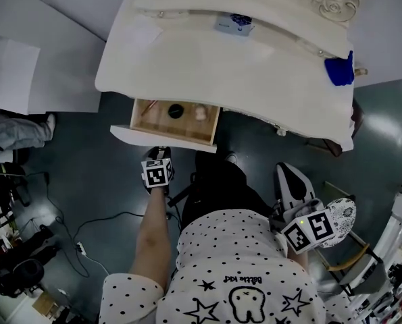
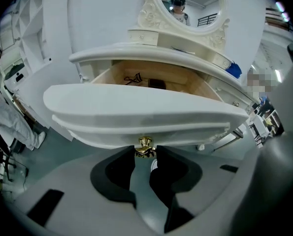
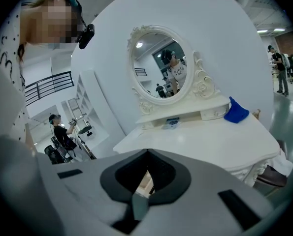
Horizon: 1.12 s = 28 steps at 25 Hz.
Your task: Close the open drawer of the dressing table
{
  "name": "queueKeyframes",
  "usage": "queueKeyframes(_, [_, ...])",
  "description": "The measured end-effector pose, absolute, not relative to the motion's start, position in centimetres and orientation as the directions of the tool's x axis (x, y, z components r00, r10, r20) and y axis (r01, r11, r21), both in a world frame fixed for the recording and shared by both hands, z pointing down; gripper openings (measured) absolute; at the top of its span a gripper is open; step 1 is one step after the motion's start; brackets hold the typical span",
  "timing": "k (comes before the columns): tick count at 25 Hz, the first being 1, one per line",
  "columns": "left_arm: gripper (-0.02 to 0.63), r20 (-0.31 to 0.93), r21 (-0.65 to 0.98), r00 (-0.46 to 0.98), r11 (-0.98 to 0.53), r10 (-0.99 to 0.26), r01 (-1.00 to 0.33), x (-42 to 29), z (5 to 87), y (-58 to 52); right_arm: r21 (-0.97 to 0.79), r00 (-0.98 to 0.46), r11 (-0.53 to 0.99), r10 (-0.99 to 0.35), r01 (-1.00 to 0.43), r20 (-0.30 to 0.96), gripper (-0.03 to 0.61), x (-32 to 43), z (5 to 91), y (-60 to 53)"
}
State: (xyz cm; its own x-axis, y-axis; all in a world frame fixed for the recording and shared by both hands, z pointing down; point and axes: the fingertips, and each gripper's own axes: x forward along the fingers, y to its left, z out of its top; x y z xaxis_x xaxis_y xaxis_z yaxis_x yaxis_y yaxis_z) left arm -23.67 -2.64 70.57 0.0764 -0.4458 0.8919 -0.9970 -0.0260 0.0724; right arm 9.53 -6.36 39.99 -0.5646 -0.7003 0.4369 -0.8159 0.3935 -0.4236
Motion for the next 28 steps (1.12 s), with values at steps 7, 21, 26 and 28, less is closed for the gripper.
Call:
queueKeyframes(7, [0.150, 0.890, 0.083, 0.094, -0.043, -0.447, -0.996, -23.6, 70.6, -3.9, -0.426, -0.570, 0.399, -0.700, -0.812, 0.431, 0.009, 8.1, 40.1, -7.2])
queueKeyframes(21, [0.150, 0.884, 0.105, 0.129, -0.078, -0.449, -0.991, -23.5, 70.7, -6.5, -0.412, -0.550, 0.385, -0.713, -0.826, 0.435, 0.009, 6.8, 39.6, -8.9])
queueKeyframes(26, [0.150, 0.882, 0.112, 0.142, -0.091, -0.449, -0.989, -23.3, 70.8, -7.5, -0.407, -0.532, 0.370, -0.728, -0.835, 0.431, 0.009, 6.8, 39.4, -9.2])
queueKeyframes(28, [0.150, 0.878, 0.119, 0.149, -0.094, -0.455, -0.988, -23.3, 70.9, -8.0, -0.404, -0.524, 0.362, -0.736, -0.840, 0.429, 0.009, 6.8, 39.3, -9.4])
